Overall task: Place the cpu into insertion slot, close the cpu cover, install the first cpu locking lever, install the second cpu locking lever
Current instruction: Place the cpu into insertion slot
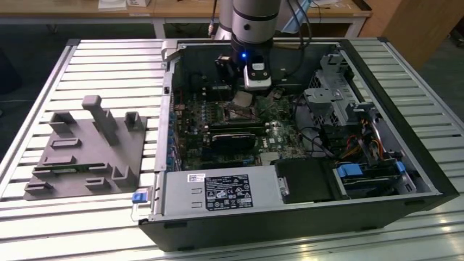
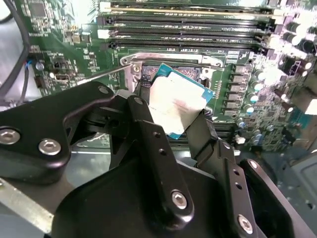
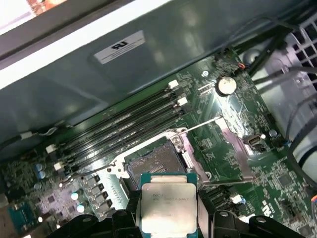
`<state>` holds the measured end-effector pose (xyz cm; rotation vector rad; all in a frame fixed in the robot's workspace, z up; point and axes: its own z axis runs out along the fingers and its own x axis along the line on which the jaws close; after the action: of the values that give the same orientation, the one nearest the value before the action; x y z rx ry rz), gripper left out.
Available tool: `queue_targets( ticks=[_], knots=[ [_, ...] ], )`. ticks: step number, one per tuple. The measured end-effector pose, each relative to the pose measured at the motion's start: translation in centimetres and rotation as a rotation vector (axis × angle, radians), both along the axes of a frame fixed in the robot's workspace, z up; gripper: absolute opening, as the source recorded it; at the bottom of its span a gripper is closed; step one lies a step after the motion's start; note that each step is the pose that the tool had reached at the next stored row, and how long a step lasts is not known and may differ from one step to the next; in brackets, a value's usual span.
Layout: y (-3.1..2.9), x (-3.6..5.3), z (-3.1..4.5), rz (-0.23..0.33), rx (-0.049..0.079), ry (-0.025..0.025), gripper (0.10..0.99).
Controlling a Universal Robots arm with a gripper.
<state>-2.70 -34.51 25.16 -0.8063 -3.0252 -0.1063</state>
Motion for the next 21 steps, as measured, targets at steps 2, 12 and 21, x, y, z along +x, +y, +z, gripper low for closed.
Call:
queue_targets(
  ticks=[2, 12, 21],
  knots=[
    [0.0, 0.0, -0.01, -0.026, -0.001, 0.0, 0.537],
    [0.0, 0.0, -0.05, -0.157, -0.006, 0.0, 0.537],
    [0.0, 0.0, -0.07, -0.259, -0.011, -0.0002, 0.537]
  ],
)
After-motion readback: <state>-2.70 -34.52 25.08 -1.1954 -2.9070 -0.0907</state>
